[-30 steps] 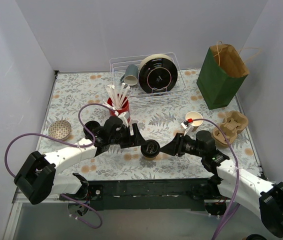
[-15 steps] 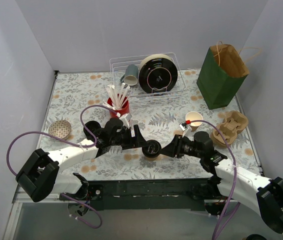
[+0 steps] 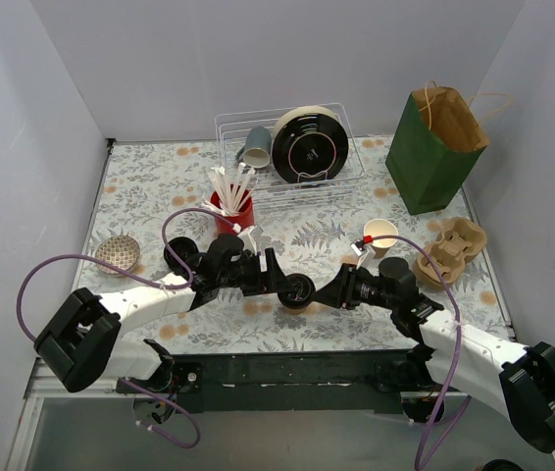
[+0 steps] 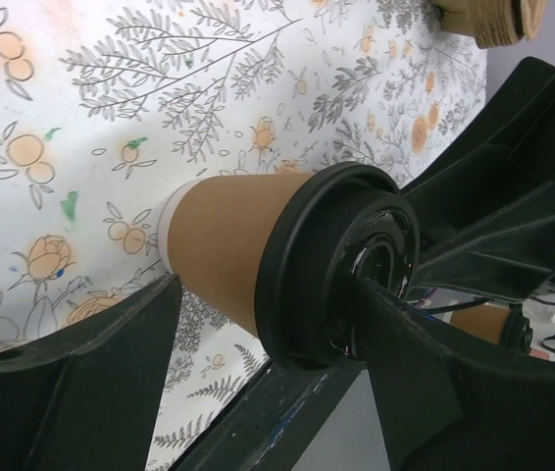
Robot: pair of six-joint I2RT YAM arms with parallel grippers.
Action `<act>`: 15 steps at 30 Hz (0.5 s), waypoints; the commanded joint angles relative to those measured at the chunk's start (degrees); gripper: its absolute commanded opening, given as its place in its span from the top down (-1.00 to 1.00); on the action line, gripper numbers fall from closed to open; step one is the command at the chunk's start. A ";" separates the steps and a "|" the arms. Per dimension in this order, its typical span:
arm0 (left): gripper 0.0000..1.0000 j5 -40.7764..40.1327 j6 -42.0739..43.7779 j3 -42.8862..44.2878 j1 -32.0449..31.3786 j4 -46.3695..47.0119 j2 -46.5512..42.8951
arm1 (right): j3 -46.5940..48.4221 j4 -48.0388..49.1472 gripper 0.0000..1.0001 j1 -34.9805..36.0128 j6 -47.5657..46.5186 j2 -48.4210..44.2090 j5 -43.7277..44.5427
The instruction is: Pack the takeout coffee
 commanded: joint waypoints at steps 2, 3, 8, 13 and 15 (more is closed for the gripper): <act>-0.26 0.50 -0.13 -0.57 -0.96 2.07 2.06 | 0.16 1.11 0.10 0.17 -1.83 1.08 1.34; -0.20 0.23 -0.13 -0.57 -1.05 2.07 2.16 | 0.07 1.11 0.10 0.17 -1.91 1.08 1.43; 0.03 -0.73 -0.30 -1.27 -1.13 1.81 2.51 | -0.98 0.49 0.16 0.17 -2.62 1.26 3.18; 0.12 -1.00 -0.21 -1.53 -1.22 0.93 2.86 | -2.21 1.46 0.28 0.26 -2.62 2.40 4.94; 0.17 -1.17 -0.21 -1.62 -1.22 0.41 3.21 | -2.92 1.72 0.37 0.26 -2.53 3.01 5.82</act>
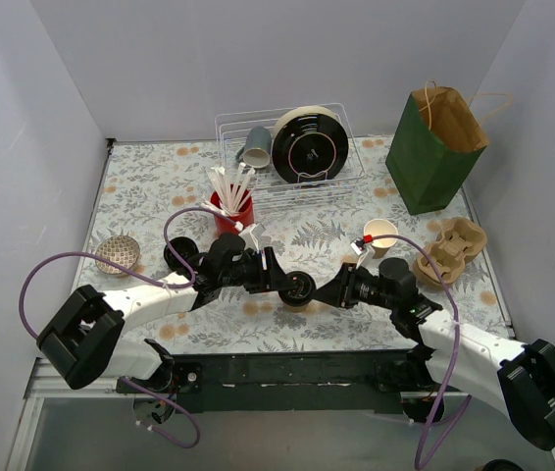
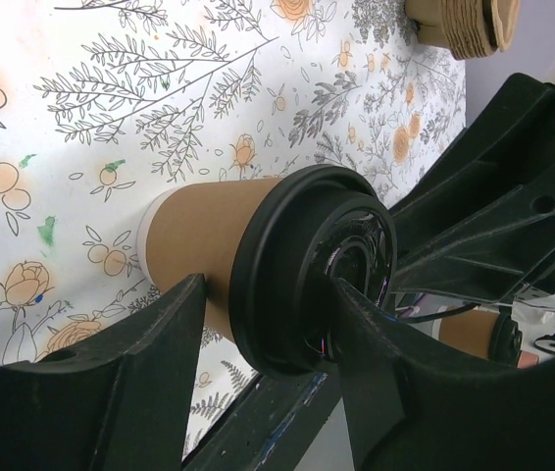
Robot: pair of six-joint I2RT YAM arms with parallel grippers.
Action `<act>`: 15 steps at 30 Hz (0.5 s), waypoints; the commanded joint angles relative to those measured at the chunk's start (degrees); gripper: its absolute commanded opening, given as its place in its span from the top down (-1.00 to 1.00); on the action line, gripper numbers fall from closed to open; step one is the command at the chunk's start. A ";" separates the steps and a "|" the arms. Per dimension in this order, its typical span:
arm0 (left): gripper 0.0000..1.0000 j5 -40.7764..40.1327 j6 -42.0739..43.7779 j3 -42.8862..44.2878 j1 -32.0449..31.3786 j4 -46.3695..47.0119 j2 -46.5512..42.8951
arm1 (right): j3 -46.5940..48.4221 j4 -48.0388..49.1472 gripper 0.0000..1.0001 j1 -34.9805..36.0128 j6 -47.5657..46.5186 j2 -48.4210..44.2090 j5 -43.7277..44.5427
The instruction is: Pack the takeout coffee
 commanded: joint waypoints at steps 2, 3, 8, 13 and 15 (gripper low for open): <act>0.21 -1.68 0.92 -1.77 -0.65 -3.99 1.75 | -3.97 -0.11 0.46 0.17 -1.57 2.69 5.63; 0.21 -1.85 0.92 -1.95 -0.65 -3.99 1.75 | -4.59 0.50 0.50 0.17 -1.04 2.87 5.80; 0.21 -2.12 0.75 -2.13 -0.65 -3.90 2.63 | -8.37 3.93 0.71 0.17 0.46 2.87 6.94; 0.21 -1.94 0.40 -2.21 -0.65 -3.55 4.21 | -10.04 3.15 0.76 0.17 2.29 1.38 8.96; 0.21 -2.12 0.31 -2.39 -0.65 -3.55 4.65 | -12.94 3.23 0.77 0.17 3.18 0.85 10.37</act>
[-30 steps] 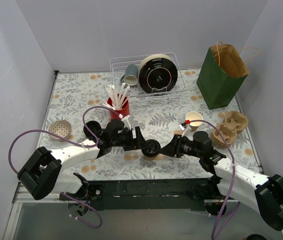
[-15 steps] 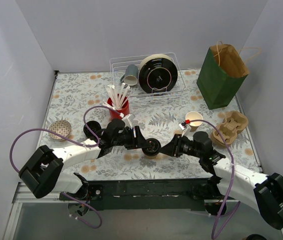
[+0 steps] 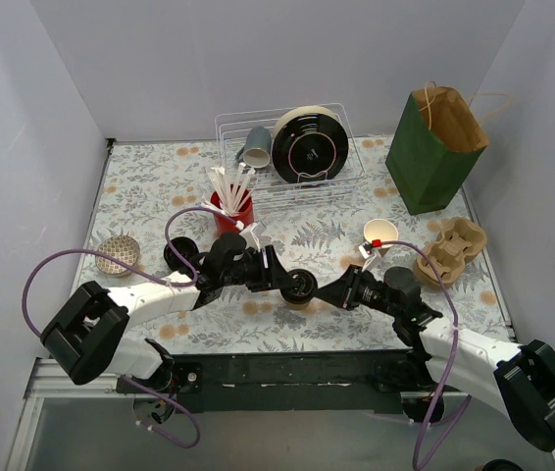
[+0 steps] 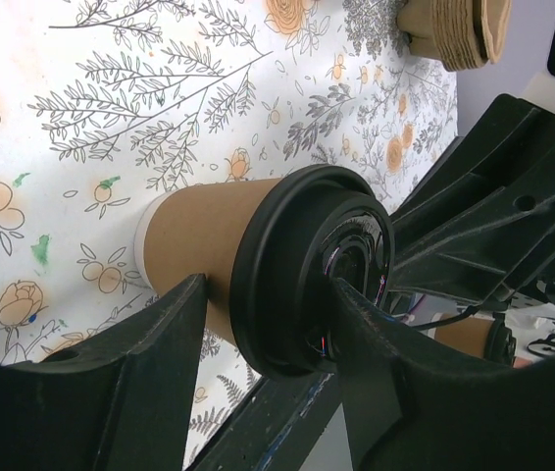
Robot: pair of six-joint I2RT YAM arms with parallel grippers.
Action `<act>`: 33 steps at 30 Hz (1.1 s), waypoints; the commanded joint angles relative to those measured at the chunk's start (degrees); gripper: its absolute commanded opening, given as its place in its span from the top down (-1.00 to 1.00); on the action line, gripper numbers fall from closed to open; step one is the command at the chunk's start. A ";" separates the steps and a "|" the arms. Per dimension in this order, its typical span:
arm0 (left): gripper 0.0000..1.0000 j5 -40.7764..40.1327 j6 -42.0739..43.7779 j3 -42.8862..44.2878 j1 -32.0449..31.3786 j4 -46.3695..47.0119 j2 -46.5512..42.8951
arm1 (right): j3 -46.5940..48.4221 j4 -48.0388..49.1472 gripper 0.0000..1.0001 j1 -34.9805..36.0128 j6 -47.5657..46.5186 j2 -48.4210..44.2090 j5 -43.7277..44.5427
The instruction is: Pack the takeout coffee
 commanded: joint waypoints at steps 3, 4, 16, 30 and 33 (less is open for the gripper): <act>0.21 -1.70 1.18 -2.72 -0.68 -6.11 2.77 | -9.14 -7.81 0.78 0.19 0.52 -0.42 9.05; 0.20 -1.97 1.01 -2.89 -0.68 -6.20 2.60 | -9.76 -7.72 0.78 0.11 1.05 -0.77 9.49; 0.12 -3.72 1.18 -2.28 -0.68 -8.48 0.40 | 2.18 -21.14 0.17 0.11 0.27 -12.90 11.86; 0.11 -3.46 1.62 -1.49 -0.59 -8.39 2.24 | 9.22 -20.47 0.13 0.11 -3.43 -8.34 9.76; 0.11 -3.81 1.71 -1.31 -0.68 -8.57 2.51 | 9.14 -19.50 0.16 0.19 -3.52 -7.11 8.71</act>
